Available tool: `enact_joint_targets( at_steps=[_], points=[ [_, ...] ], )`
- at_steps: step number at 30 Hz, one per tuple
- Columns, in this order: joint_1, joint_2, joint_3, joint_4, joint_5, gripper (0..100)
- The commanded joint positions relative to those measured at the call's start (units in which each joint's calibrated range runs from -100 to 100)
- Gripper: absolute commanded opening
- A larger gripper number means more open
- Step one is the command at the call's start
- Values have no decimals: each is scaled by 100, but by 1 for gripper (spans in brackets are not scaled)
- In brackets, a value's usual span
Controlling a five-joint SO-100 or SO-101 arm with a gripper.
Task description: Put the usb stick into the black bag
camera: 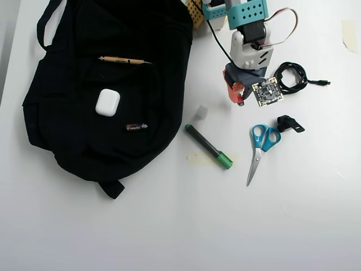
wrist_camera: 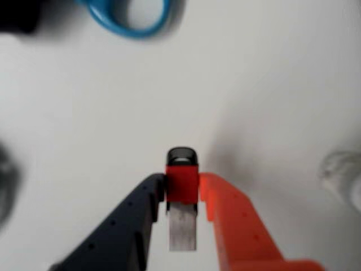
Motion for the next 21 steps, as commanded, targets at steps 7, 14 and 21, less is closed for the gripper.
enact_joint_targets(
  at_steps=[7,14,21],
  points=[
    [137,-2310,-305,1267,-292,2],
    [758,-3879,-117,1896,-460,2],
    [2284,-4966,-18,2636,-475,2]
  ],
)
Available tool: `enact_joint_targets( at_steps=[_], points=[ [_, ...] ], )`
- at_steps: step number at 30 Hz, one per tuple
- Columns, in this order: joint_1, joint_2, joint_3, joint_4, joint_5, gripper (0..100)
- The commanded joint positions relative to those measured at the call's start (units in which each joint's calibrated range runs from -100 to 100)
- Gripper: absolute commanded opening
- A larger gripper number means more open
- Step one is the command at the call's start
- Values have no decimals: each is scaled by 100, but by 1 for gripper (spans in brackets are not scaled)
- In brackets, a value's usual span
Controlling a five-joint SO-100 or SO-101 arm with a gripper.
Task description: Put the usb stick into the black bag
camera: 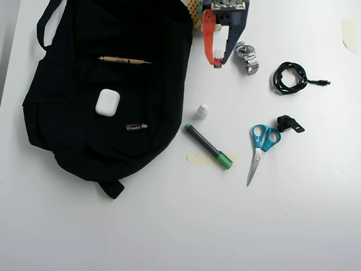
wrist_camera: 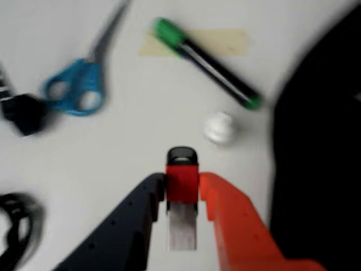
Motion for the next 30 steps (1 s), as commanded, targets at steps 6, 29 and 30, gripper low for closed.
enact_joint_targets(
  at_steps=[6,29,30],
  points=[
    [2252,-1018,155,131,-6,2],
    [3412,3596,-1615,-2230,151,6],
    [3082,3231,-1454,-2143,382,2]
  ],
)
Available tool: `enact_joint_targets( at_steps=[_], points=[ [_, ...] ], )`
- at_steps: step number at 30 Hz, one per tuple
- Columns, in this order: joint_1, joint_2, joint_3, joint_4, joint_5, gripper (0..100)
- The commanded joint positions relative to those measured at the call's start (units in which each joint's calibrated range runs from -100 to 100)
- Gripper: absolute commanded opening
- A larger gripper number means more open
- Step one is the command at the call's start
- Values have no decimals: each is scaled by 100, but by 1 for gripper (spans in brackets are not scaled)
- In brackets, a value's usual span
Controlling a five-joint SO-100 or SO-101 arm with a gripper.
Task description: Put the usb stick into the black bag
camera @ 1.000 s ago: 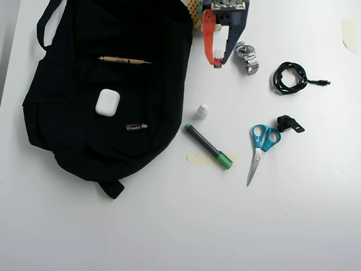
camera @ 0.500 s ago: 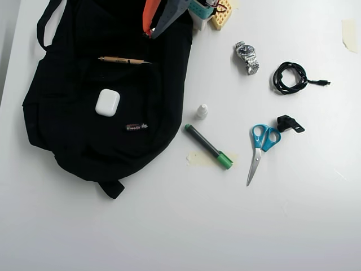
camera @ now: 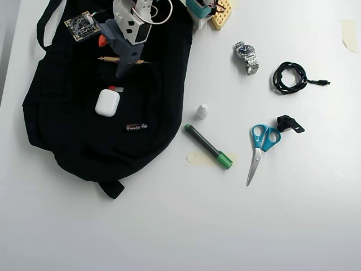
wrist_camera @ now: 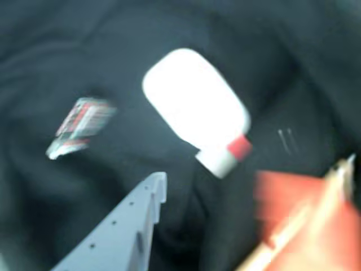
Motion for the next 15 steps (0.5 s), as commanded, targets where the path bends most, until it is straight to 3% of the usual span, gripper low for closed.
enact_joint_targets(
  at_steps=[1,3,5,7,11,15],
  points=[
    [-1266,-1604,417,236,561,3],
    [-2283,-2923,1522,374,-58,2],
    [-3734,-4599,3014,641,-73,2],
    [-4587,-5869,4433,115,-68,2],
    [-4729,-7753,6760,-987,-68,2],
    [-4587,-8641,7147,-548,-100,2]
  ],
)
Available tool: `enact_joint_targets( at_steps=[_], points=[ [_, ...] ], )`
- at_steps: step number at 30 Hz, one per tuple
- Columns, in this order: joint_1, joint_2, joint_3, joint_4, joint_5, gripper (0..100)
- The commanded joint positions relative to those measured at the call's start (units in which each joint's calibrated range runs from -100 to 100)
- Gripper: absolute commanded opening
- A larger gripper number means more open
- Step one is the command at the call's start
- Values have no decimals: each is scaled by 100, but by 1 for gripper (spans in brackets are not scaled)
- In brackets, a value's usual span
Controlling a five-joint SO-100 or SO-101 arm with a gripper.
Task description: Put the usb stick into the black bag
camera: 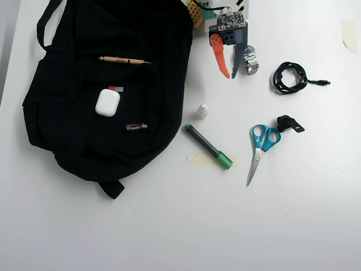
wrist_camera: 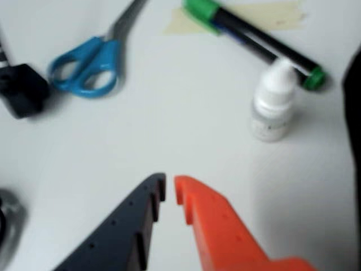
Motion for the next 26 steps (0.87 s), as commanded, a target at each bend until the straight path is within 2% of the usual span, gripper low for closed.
enact_joint_targets(
  at_steps=[1,11,26],
  points=[
    [112,-943,312,503,25,2],
    [717,-951,312,3285,25,2],
    [740,-959,312,3302,25,2]
  ],
)
